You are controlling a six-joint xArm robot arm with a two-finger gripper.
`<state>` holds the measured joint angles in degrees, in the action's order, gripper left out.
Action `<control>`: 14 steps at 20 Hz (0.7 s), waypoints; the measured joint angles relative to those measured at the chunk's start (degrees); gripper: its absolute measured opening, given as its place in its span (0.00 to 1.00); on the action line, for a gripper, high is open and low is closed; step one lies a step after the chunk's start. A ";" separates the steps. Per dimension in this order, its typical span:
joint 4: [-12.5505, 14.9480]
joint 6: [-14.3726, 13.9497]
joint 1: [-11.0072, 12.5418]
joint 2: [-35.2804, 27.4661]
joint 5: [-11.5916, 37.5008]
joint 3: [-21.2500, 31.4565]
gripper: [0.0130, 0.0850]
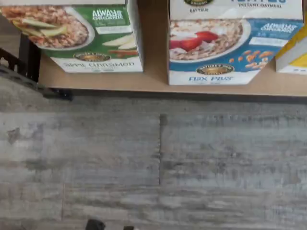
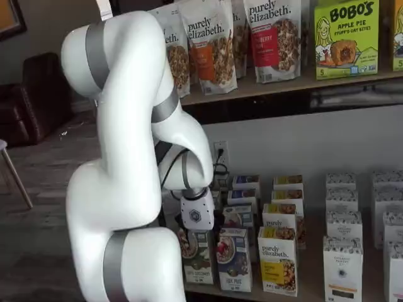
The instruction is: Pick up the blue and white box that is on the bottom shelf, the second box from the left
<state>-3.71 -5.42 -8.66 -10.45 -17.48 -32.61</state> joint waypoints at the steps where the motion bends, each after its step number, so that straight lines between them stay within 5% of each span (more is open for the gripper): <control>1: 0.15 -0.05 0.10 -0.96 -0.13 -0.93 1.00; 8: 0.72 0.09 0.78 -6.88 -0.70 -6.82 1.00; 14: -1.82 3.23 1.47 -11.36 -0.42 -11.18 1.00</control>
<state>-5.53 -2.19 -7.19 -21.82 -17.91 -43.79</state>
